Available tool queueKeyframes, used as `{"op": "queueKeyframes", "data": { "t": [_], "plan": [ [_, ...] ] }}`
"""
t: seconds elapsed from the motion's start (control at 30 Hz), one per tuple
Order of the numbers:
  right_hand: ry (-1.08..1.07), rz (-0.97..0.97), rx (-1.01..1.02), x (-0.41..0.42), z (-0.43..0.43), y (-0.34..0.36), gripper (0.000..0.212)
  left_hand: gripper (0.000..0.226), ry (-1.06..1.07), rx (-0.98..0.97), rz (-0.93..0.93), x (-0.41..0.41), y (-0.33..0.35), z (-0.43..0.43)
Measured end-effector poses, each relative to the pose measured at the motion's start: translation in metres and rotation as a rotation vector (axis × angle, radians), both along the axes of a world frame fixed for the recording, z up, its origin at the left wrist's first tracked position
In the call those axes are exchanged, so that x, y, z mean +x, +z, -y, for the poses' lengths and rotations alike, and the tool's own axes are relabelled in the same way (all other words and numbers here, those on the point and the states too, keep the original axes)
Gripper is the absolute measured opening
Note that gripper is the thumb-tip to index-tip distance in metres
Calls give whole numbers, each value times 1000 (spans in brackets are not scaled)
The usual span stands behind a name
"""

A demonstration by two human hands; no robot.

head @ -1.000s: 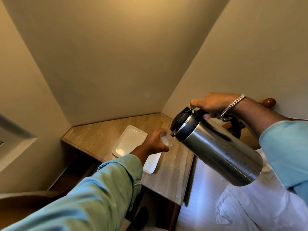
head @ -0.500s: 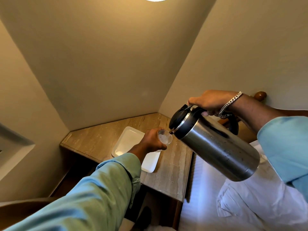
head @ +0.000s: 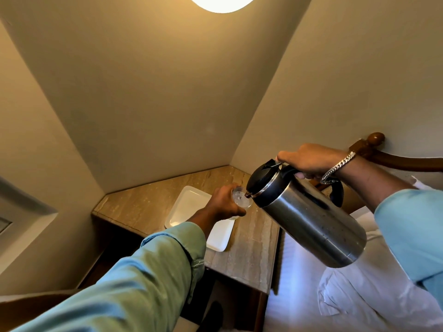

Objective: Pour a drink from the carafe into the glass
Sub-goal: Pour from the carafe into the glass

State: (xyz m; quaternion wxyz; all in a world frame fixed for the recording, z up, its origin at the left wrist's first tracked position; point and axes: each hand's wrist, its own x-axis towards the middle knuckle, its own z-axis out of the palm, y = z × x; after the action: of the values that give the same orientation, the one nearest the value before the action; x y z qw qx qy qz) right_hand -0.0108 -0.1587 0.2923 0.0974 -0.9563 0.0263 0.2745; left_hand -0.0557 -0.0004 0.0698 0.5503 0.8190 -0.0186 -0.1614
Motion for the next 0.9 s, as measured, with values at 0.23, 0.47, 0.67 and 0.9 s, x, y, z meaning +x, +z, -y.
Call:
{"op": "queueKeyframes", "data": {
  "t": [0.23,0.47,0.67,0.9],
  "plan": [
    [45,231,15,-22,26,-30,72,73,1,-51,-5,0,6,0],
    [-106,321,159,-51,55,-57,84,77,30,-38,0,-3,4,-3],
    [-350,453,302,-88,80,-102,91,78,38,-34,-2,-3,-3,3],
    [-722,557,534,-136,85,-169,87,75,84,58,-7,0,-25,0]
  ]
}}
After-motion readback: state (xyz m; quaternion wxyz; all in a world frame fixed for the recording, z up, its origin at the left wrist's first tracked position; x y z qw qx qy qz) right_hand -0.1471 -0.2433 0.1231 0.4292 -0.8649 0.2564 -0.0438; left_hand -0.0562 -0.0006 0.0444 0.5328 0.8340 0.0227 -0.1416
